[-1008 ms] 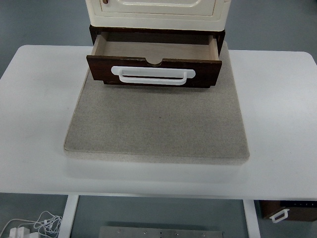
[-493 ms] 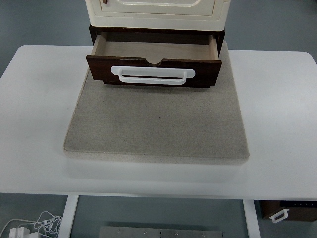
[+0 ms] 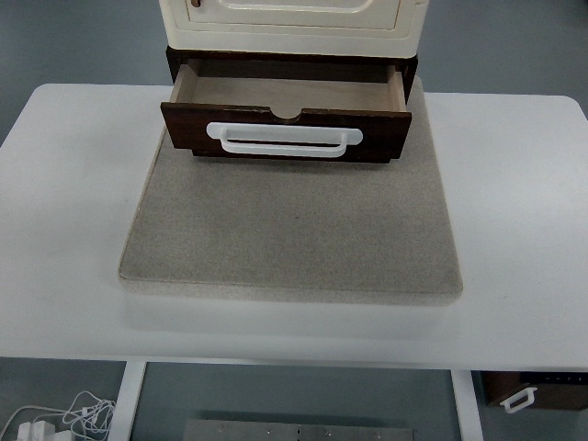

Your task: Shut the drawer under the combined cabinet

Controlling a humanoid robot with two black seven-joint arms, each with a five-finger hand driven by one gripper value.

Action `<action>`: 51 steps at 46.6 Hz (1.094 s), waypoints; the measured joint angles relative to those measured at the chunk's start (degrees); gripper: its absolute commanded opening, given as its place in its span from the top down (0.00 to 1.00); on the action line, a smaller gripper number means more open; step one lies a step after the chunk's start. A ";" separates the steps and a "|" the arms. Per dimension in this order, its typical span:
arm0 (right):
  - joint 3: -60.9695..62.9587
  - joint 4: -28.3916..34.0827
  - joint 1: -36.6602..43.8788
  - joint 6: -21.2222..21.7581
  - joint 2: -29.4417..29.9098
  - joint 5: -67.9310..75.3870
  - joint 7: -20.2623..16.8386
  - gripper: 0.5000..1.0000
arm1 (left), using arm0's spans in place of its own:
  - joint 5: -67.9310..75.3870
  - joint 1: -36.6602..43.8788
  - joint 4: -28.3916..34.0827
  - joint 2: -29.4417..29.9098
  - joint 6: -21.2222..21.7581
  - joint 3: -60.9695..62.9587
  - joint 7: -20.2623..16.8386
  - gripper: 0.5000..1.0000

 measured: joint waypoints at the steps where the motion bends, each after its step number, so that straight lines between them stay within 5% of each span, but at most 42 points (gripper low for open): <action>1: 0.00 0.00 -0.01 0.00 0.00 0.00 0.02 0.10 | 0.00 0.09 -0.84 0.00 0.10 0.66 0.00 0.01; 23: 0.00 0.00 0.00 0.00 0.00 0.00 -0.02 0.10 | 7.26 0.78 -15.04 -2.60 1.10 18.67 0.08 0.01; 43: 0.00 0.00 0.00 0.00 0.00 0.00 -0.03 0.10 | 15.30 0.77 -17.62 -6.90 0.08 34.33 2.54 0.01; 51: 0.00 0.00 0.00 0.00 0.00 0.00 -0.01 0.10 | 16.53 0.98 -17.40 -7.53 -4.54 38.34 6.02 0.00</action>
